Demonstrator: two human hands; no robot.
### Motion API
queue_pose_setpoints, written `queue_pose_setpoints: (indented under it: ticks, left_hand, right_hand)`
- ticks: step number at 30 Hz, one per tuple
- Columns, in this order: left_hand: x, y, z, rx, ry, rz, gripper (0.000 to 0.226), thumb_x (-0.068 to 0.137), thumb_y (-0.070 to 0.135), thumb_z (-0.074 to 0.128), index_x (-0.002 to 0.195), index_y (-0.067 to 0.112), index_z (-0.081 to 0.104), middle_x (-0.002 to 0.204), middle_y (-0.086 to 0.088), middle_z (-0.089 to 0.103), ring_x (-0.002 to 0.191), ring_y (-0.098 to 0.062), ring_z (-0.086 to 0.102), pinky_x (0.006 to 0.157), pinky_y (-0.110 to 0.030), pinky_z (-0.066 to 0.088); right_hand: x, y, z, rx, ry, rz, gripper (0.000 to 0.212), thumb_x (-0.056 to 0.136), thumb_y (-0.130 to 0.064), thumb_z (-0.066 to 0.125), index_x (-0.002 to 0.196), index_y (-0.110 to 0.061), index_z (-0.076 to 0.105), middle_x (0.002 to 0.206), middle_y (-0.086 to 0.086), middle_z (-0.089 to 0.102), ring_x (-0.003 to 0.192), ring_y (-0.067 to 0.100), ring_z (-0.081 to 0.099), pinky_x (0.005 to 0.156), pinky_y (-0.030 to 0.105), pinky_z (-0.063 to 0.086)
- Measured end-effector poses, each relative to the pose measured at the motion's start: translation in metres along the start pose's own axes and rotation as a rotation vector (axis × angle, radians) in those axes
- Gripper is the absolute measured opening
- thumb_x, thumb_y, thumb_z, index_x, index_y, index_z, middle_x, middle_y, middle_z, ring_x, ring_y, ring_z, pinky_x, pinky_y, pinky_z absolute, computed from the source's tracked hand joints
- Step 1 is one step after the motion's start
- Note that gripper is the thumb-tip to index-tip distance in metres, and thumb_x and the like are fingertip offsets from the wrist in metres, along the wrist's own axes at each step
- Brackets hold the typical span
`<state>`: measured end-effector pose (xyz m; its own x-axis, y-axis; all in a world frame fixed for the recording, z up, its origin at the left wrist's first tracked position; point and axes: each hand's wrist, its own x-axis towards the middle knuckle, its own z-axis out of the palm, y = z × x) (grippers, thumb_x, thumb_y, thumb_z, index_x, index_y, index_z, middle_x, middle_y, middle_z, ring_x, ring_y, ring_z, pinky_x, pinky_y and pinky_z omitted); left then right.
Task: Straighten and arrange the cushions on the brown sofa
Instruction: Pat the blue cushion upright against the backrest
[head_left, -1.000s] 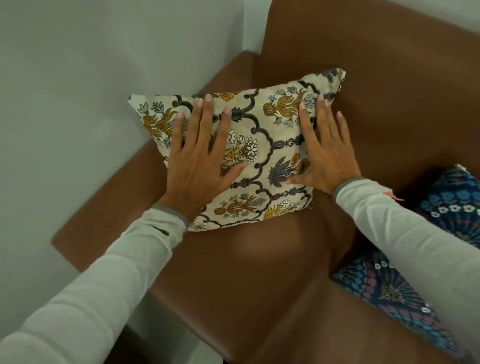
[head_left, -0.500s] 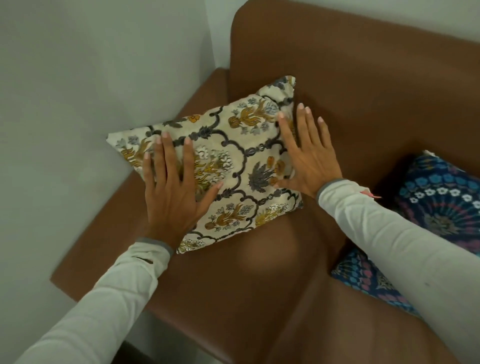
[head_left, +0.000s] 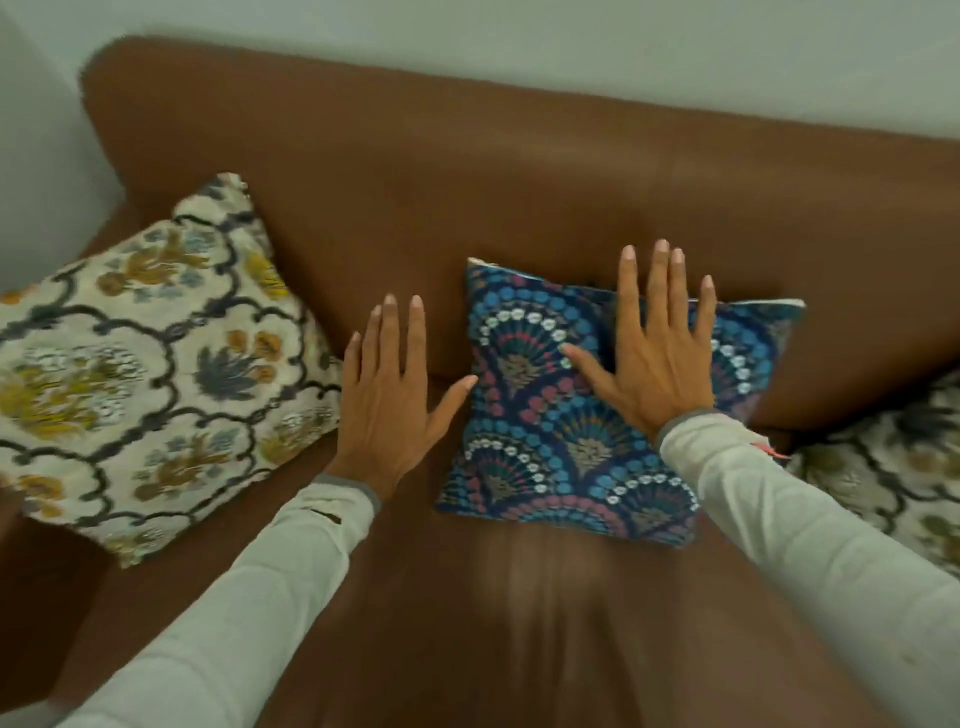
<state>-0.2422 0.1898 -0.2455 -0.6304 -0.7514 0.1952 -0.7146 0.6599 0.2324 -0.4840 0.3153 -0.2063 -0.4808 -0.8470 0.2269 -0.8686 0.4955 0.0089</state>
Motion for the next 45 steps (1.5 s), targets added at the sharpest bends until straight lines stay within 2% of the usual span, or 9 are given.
queue_pose_setpoints:
  ticks: [5, 8, 10, 13, 26, 33, 38, 41, 45]
  left_hand:
    - [0.024, 0.049, 0.02, -0.872, -0.326, -0.482, 0.119, 0.08, 0.087, 0.064, 0.172, 0.026, 0.019, 0.175, -0.006, 0.033, 0.159, -0.031, 0.037, 0.13, -0.055, 0.033]
    - [0.03, 0.065, 0.031, -1.086, -0.371, -0.563, 0.098, 0.081, 0.069, 0.076, 0.164, 0.034, 0.038, 0.16, 0.006, 0.055, 0.145, -0.024, 0.056, 0.121, -0.057, 0.046]
    - [0.03, 0.073, 0.035, -1.195, -0.365, -0.595, 0.09, 0.08, 0.059, 0.082, 0.159, 0.035, 0.045, 0.151, 0.008, 0.063, 0.135, -0.021, 0.064, 0.114, -0.057, 0.053]
    - [0.032, 0.079, 0.036, -1.249, -0.272, -0.602, 0.08, 0.078, 0.05, 0.087, 0.149, 0.03, 0.055, 0.138, 0.007, 0.072, 0.122, -0.017, 0.073, 0.106, -0.053, 0.06]
    - [0.036, 0.06, 0.043, -1.24, -0.13, -0.53, 0.088, 0.063, 0.066, 0.095, 0.138, 0.041, 0.057, 0.132, 0.015, 0.073, 0.116, 0.0, 0.073, 0.095, -0.029, 0.062]
    - [0.033, 0.053, 0.038, -1.245, -0.182, -0.468, 0.083, 0.07, 0.065, 0.093, 0.14, 0.04, 0.058, 0.132, 0.017, 0.075, 0.122, -0.006, 0.073, 0.109, -0.05, 0.059]
    - [0.039, 0.101, 0.017, -0.972, 0.129, -0.254, 0.11, 0.095, 0.067, 0.068, 0.173, 0.015, 0.011, 0.179, -0.003, 0.026, 0.165, -0.018, 0.027, 0.134, -0.049, 0.026]
    - [0.053, 0.159, 0.003, -0.747, 0.261, 0.014, 0.097, 0.105, 0.061, 0.058, 0.171, 0.003, 0.017, 0.18, -0.017, 0.017, 0.168, -0.027, 0.016, 0.137, -0.043, 0.017]
    - [0.064, 0.27, 0.01, -0.593, 0.1, 0.342, 0.091, 0.103, 0.052, 0.062, 0.168, 0.0, 0.026, 0.178, -0.023, 0.021, 0.167, -0.035, 0.02, 0.134, -0.061, 0.016]
  right_hand:
    - [-0.031, 0.084, 0.01, 0.506, -0.026, 0.623, 0.117, 0.091, -0.076, 0.061, 0.172, -0.01, 0.007, 0.178, 0.022, 0.017, 0.165, 0.038, 0.018, 0.129, 0.064, 0.019]
    - [-0.042, 0.109, 0.019, 1.128, -0.128, 0.976, 0.101, 0.083, -0.07, 0.076, 0.161, -0.016, 0.041, 0.154, 0.011, 0.06, 0.141, 0.031, 0.061, 0.107, 0.046, 0.057]
    - [-0.047, 0.111, 0.025, 1.376, -0.23, 1.009, 0.074, 0.086, -0.065, 0.076, 0.143, -0.02, 0.062, 0.13, 0.002, 0.077, 0.11, 0.021, 0.079, 0.082, 0.034, 0.066]
    - [-0.047, 0.108, 0.034, 1.441, -0.161, 0.982, 0.079, 0.079, -0.069, 0.08, 0.142, -0.024, 0.063, 0.131, 0.002, 0.077, 0.112, 0.025, 0.077, 0.1, 0.048, 0.062]
    - [-0.049, 0.098, 0.034, 1.438, -0.031, 0.873, 0.095, 0.063, -0.084, 0.08, 0.141, -0.033, 0.059, 0.129, -0.008, 0.078, 0.112, 0.014, 0.078, 0.1, 0.044, 0.064]
    - [-0.045, 0.098, 0.036, 1.386, -0.056, 0.833, 0.079, 0.07, -0.085, 0.074, 0.132, -0.037, 0.06, 0.127, -0.008, 0.075, 0.115, 0.018, 0.075, 0.104, 0.049, 0.06]
    - [-0.069, 0.128, 0.028, 1.148, -0.044, 0.777, 0.085, 0.088, -0.081, 0.055, 0.158, -0.033, 0.042, 0.153, 0.005, 0.061, 0.14, 0.024, 0.059, 0.12, 0.048, 0.047]
    - [-0.084, 0.164, 0.015, 0.895, 0.02, 0.642, 0.08, 0.103, -0.064, 0.051, 0.168, -0.021, 0.03, 0.172, 0.009, 0.038, 0.158, 0.026, 0.036, 0.13, 0.042, 0.029]
    - [-0.111, 0.234, -0.012, 0.429, 0.087, 0.584, 0.08, 0.105, -0.059, 0.051, 0.169, -0.016, 0.029, 0.174, 0.024, 0.029, 0.162, 0.039, 0.026, 0.131, 0.057, 0.023]
